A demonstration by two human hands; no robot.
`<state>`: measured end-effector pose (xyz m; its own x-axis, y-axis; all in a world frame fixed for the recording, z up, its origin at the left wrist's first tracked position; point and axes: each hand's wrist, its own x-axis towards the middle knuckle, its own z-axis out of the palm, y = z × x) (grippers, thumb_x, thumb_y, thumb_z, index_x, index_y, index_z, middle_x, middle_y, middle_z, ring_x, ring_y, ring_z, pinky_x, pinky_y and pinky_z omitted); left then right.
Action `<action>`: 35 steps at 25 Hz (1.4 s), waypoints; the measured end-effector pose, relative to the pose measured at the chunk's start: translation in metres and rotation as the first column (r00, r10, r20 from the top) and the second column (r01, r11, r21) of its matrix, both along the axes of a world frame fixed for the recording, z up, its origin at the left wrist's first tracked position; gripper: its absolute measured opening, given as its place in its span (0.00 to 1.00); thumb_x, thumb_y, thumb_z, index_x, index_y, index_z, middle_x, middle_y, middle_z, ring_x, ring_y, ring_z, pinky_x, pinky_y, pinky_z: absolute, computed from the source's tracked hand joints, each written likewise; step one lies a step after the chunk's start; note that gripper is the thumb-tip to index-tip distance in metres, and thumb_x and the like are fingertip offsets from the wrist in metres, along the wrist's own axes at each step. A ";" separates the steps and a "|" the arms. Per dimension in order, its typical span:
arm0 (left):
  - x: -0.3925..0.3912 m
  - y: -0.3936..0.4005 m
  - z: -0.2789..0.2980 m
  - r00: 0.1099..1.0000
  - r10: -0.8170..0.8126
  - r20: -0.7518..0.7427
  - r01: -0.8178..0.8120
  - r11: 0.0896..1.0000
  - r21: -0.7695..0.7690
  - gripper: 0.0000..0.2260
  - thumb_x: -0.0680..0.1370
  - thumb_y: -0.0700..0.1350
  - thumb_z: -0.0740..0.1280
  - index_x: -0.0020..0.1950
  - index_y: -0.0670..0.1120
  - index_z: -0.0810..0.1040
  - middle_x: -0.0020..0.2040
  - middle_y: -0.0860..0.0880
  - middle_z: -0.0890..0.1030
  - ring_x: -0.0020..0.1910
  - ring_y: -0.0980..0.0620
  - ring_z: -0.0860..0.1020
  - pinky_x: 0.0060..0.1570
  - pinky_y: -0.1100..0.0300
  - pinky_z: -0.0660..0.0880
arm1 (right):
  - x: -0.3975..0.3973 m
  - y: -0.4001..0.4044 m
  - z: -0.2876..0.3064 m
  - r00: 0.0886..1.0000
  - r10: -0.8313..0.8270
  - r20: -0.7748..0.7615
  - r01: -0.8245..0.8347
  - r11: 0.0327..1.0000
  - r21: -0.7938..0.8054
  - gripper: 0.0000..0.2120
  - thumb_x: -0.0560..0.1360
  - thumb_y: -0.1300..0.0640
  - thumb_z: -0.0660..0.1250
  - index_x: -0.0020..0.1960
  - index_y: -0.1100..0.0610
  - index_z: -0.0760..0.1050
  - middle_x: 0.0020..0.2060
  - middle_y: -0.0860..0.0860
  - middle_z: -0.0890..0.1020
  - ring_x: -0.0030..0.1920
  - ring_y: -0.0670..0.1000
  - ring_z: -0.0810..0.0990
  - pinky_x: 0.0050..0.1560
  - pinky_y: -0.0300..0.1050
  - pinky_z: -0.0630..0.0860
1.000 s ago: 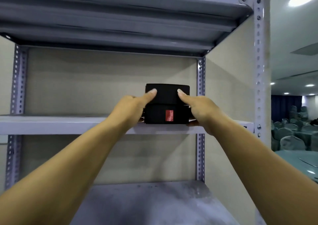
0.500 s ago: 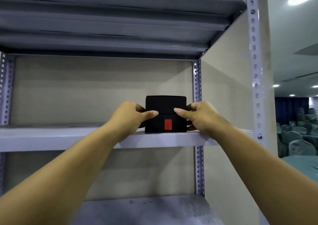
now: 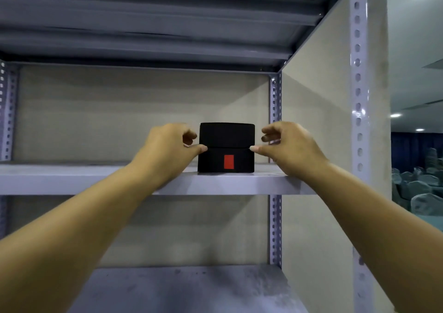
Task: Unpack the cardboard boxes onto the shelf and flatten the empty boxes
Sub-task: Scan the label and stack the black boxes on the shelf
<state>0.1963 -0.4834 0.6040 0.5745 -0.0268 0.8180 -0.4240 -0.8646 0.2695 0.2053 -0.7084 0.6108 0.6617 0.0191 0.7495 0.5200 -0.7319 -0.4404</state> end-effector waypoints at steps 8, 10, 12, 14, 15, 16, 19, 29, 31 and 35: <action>-0.018 0.040 0.013 0.939 0.026 0.343 -0.327 0.378 0.866 0.40 0.68 0.27 0.65 0.76 0.53 0.60 0.78 0.51 0.52 0.76 0.40 0.47 0.67 0.49 0.68 | -0.020 -0.015 0.005 0.968 -0.050 0.248 0.233 0.552 -0.801 0.34 0.79 0.67 0.59 0.76 0.40 0.53 0.77 0.39 0.47 0.78 0.47 0.41 0.76 0.52 0.54; -0.022 0.036 0.019 0.921 0.289 0.263 -0.326 0.198 0.924 0.40 0.77 0.34 0.59 0.73 0.59 0.35 0.70 0.58 0.27 0.67 0.45 0.24 0.73 0.54 0.46 | -0.021 -0.012 0.007 0.958 -0.118 0.260 0.285 0.382 -0.879 0.38 0.78 0.69 0.59 0.77 0.39 0.49 0.77 0.39 0.40 0.77 0.50 0.35 0.76 0.55 0.52; -0.020 0.031 0.023 0.877 0.394 0.276 -0.328 0.069 0.942 0.37 0.79 0.37 0.54 0.69 0.59 0.28 0.67 0.58 0.23 0.65 0.45 0.21 0.69 0.55 0.36 | -0.021 -0.007 0.008 0.951 -0.164 0.263 0.301 0.290 -0.908 0.39 0.78 0.67 0.60 0.77 0.40 0.46 0.77 0.42 0.38 0.76 0.52 0.34 0.76 0.57 0.50; -0.012 0.034 0.024 0.877 0.392 0.279 -0.331 0.071 0.941 0.34 0.80 0.37 0.51 0.69 0.59 0.27 0.68 0.58 0.25 0.67 0.45 0.23 0.70 0.54 0.35 | -0.019 -0.003 0.009 0.940 -0.208 0.269 0.315 0.232 -0.921 0.39 0.78 0.67 0.59 0.78 0.41 0.43 0.77 0.43 0.36 0.76 0.54 0.33 0.76 0.58 0.49; -0.008 0.035 0.027 0.879 0.390 0.276 -0.331 0.078 0.941 0.34 0.80 0.37 0.50 0.70 0.59 0.28 0.68 0.58 0.25 0.67 0.45 0.23 0.71 0.54 0.36 | -0.016 -0.002 0.010 0.936 -0.224 0.273 0.320 0.210 -0.924 0.39 0.78 0.68 0.58 0.78 0.41 0.43 0.77 0.43 0.36 0.76 0.55 0.33 0.76 0.59 0.49; -0.005 0.034 0.028 0.878 0.390 0.278 -0.330 0.072 0.941 0.34 0.80 0.37 0.50 0.71 0.60 0.29 0.69 0.58 0.26 0.68 0.45 0.24 0.72 0.54 0.37 | -0.014 -0.001 0.013 0.933 -0.236 0.272 0.319 0.192 -0.928 0.39 0.78 0.68 0.57 0.78 0.41 0.43 0.77 0.43 0.36 0.76 0.55 0.33 0.76 0.59 0.49; 0.009 0.033 0.032 0.889 0.377 0.259 -0.301 0.055 0.952 0.33 0.80 0.37 0.49 0.74 0.60 0.32 0.71 0.58 0.28 0.69 0.47 0.26 0.74 0.53 0.40 | -0.003 0.004 0.022 0.930 -0.267 0.253 0.297 0.142 -0.944 0.39 0.77 0.69 0.56 0.78 0.40 0.45 0.77 0.43 0.38 0.77 0.54 0.36 0.75 0.58 0.52; 0.071 0.036 0.041 0.891 0.396 0.224 -0.233 -0.025 0.972 0.30 0.81 0.39 0.47 0.76 0.58 0.35 0.74 0.57 0.31 0.74 0.45 0.30 0.76 0.50 0.45 | 0.061 0.021 0.029 0.913 -0.337 0.229 0.254 0.032 -0.967 0.34 0.79 0.66 0.53 0.78 0.42 0.45 0.78 0.44 0.40 0.78 0.55 0.41 0.73 0.60 0.57; 0.084 0.036 0.042 0.890 0.393 0.231 -0.233 -0.042 0.971 0.30 0.81 0.40 0.48 0.76 0.58 0.36 0.75 0.57 0.32 0.74 0.45 0.31 0.75 0.49 0.45 | 0.075 0.022 0.030 0.908 -0.347 0.233 0.252 0.010 -0.968 0.34 0.80 0.66 0.53 0.78 0.42 0.45 0.78 0.44 0.40 0.78 0.56 0.42 0.72 0.59 0.59; 0.103 0.036 0.050 0.884 0.406 0.230 -0.220 -0.072 0.973 0.28 0.82 0.43 0.49 0.77 0.59 0.38 0.76 0.57 0.33 0.75 0.46 0.32 0.75 0.47 0.46 | 0.094 0.024 0.035 0.899 -0.377 0.224 0.236 -0.014 -0.972 0.35 0.79 0.66 0.53 0.78 0.41 0.45 0.78 0.43 0.41 0.78 0.56 0.43 0.72 0.59 0.60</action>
<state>0.2993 -0.4474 0.6541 0.8507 -0.5101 0.1270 -0.0739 -0.3552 -0.9319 0.2988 -0.6847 0.6455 0.8759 0.4448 0.1869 0.1320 -0.5935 0.7939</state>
